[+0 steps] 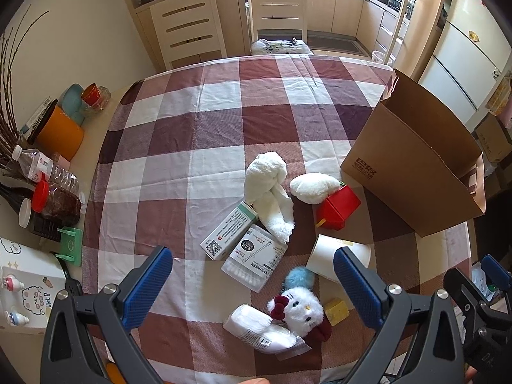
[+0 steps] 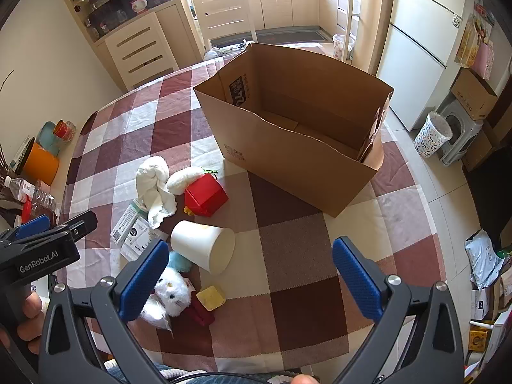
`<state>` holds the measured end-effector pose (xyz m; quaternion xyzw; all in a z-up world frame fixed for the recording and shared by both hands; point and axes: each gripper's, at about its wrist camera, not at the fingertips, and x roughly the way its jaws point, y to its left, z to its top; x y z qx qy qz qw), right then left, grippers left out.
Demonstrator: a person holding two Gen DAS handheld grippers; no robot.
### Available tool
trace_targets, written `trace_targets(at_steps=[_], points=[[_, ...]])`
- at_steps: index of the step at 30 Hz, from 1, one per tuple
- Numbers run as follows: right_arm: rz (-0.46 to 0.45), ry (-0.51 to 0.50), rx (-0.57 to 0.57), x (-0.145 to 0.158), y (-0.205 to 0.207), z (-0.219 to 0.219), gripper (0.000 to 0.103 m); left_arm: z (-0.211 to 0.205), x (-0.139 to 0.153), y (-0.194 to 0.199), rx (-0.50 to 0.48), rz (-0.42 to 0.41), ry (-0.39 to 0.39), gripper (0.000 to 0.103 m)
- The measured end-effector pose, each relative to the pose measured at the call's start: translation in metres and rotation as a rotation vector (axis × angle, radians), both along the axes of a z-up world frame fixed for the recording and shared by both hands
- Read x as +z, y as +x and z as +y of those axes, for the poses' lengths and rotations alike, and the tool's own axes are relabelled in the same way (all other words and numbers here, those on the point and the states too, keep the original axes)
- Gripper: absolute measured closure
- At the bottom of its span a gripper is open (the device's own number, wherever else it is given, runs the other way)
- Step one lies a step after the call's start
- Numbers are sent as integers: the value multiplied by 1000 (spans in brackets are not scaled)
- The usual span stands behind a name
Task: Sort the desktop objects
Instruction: 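Move both tools toward the items in front of the cardboard box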
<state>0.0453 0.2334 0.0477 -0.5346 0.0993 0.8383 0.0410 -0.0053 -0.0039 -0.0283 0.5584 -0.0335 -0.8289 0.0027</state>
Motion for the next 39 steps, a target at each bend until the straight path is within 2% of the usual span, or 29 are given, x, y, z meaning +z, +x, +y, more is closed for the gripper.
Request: trace_targets(at_steps=[22,37,38,39], points=[[-10,-5,1,-1,-11,1,0,3,-4,-6,-30,-19,1,0],[2,-11,-26,-2,14,9,0,27,2,14,-145,5,14,0],[4,-15,30,-2,16,10,0,28,2,16,-151,7,14,0],[3,-16,34,-2,17,11,0,30,2,18,-158,8,13,0]])
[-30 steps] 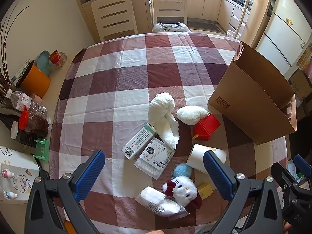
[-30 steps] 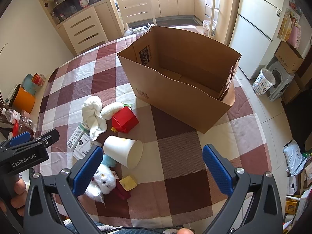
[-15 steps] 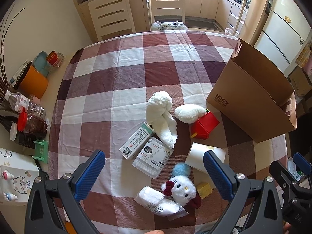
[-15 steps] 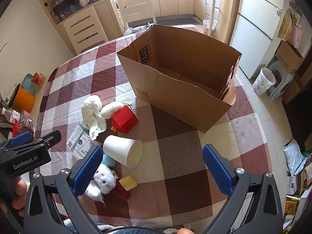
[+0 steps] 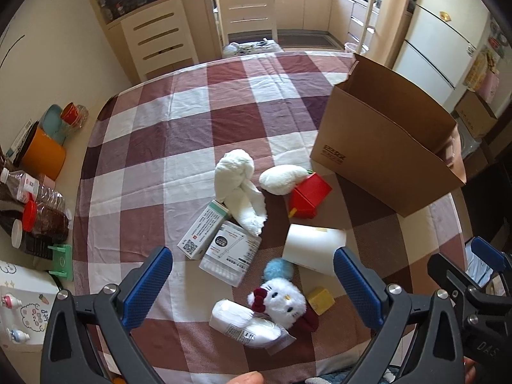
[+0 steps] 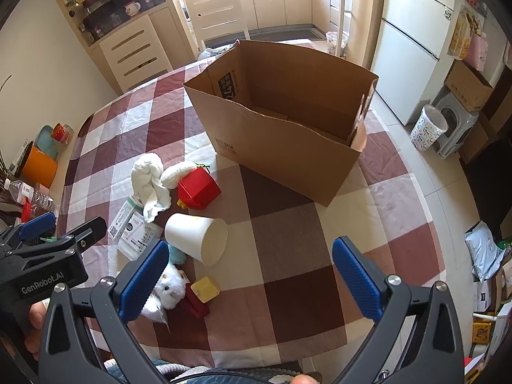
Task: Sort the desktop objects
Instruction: 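Move both tools toward the items in front of the cardboard box, then grasp the white zip bag with the left tool while the right tool grasps the Hello Kitty plush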
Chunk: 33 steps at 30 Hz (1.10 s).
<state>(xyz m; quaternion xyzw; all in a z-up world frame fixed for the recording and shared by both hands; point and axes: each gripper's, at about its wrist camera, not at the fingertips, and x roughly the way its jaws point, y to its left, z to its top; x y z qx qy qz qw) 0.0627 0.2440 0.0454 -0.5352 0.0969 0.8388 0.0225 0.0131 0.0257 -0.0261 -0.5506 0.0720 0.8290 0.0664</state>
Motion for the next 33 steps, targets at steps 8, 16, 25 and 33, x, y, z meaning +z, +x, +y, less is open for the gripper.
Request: trace_targets(at_steps=[8,16,25,33], points=[[-24,18,24,-16,16,4,0,16,-19,27,-84,-32,-22,0],[-37,10,79,-58,26,19,0,4,-74,66,-173,-133,-44,0],[-57,1,383,-116,45,-24,1,-50,-124,114,-157,-102,-72,0],[-55,24,572,-149,57,-68,1,-56,-151,84,23,-112,109,1]])
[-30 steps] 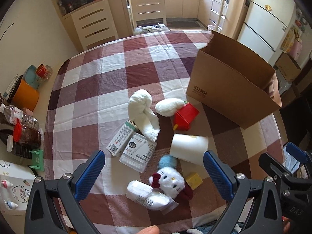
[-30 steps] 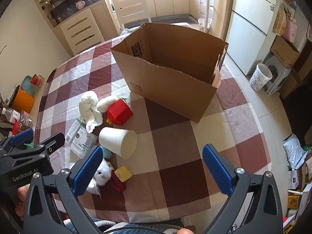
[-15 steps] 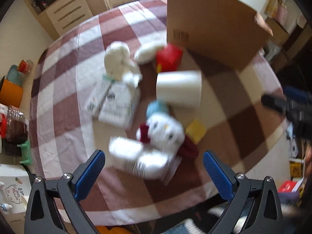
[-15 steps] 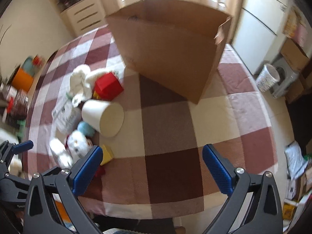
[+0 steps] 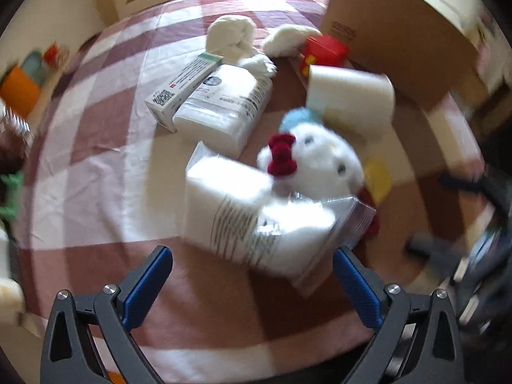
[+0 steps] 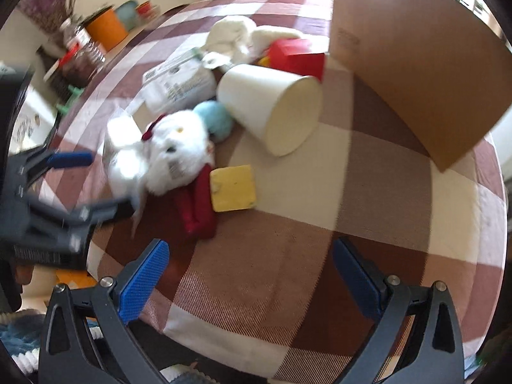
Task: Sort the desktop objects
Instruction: 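Grasp the white zip bag with the left tool while the right tool grasps the Hello Kitty plush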
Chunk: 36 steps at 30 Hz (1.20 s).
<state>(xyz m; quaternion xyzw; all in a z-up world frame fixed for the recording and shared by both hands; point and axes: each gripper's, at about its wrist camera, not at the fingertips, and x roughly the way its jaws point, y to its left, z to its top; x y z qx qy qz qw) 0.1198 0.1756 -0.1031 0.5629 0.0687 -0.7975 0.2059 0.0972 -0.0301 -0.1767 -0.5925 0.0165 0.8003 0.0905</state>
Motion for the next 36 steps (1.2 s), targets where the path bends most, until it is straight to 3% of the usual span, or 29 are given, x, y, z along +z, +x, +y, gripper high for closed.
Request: trace_targets(at_steps=[4,8,10,16,21,23,26,29,33,36], points=[[-9,12,19,-7,-2,-8,1,-23,-14,-17,140,-55,35,1],[34,25,-9,0,-7,-5,1,-66,-18,-19,235,-62,-75,1],[52,13,-49,5,-14,3,1,-86,-16,-19,272,-66,-89,1],[58,-2,-119,9,-41,12,1,-101,5,-17,383,-90,73,1],[73,-20,-73,15,-50,-1,1,-114,-10,-16,568,-178,224,1],[78,-44,-33,20,-47,-9,1,-120,-15,-19,622,-193,245,1],[64,-89,64,22,-39,-30,1,-125,-19,-19,659,-224,210,1],[17,-139,144,18,-30,-56,1,-126,-8,-17,586,-207,124,1],[-33,-160,190,2,-21,-84,1,-100,21,-15,251,-29,-193,1],[-73,-129,169,-17,-23,-96,0,-68,19,-15,-46,83,-384,1]])
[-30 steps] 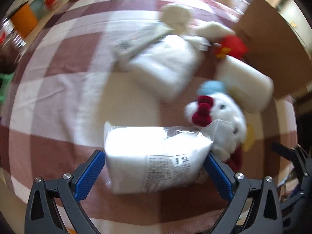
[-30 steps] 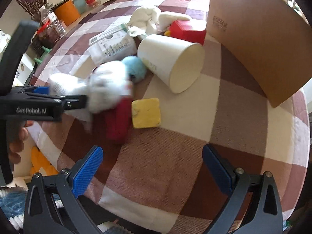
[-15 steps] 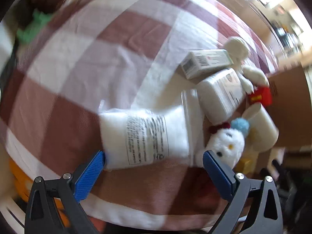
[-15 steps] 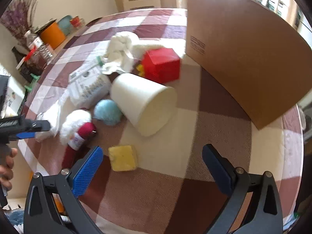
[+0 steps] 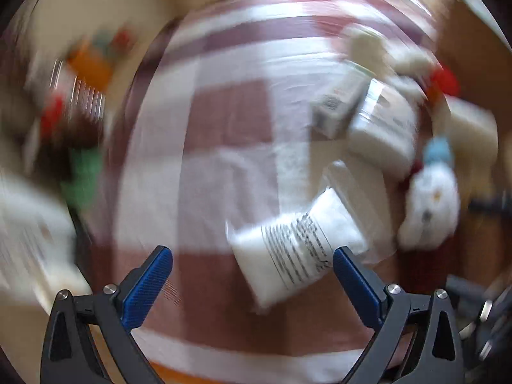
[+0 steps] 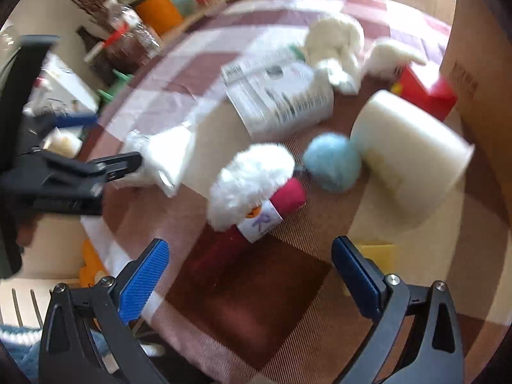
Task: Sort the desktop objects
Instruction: 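Grasp the white zip bag with the left tool while the right tool grasps the Hello Kitty plush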
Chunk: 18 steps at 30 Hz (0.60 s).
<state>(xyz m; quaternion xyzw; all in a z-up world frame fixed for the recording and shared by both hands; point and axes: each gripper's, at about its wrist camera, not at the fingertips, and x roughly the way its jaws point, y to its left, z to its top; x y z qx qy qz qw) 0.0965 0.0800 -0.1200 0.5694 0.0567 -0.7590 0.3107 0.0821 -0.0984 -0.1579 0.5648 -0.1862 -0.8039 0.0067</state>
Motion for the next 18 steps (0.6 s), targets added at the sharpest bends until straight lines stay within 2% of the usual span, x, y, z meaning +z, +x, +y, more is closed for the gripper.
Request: trace_targets(at_steps=[2,4,7,8,9,11,13,15,17,18], points=[[37,10,3,0,3,-8,1,12,-11,1,-140,9,-46,0],[55,27,13,-2,5,-18,1,17,-23,-1,-221,-12,-57,0],[115,102,46,-10,8,-29,4,17,-36,-1,-240,-48,-16,0],[136,121,65,-13,11,-33,13,16,-38,-2,-232,-54,-2,0],[163,148,83,-16,13,-36,16,17,-39,-1,-222,-49,18,0],[231,177,124,-16,16,-37,41,14,-42,-2,-167,-60,76,1],[229,177,128,-14,9,-25,55,4,-43,-8,-55,-105,182,7],[213,199,71,-13,-2,-8,54,-9,-47,-10,88,-154,303,7],[175,192,18,-15,-13,10,42,-13,-46,-8,138,-146,339,7],[147,153,0,-15,-17,16,40,-12,-45,-8,140,-148,337,7]])
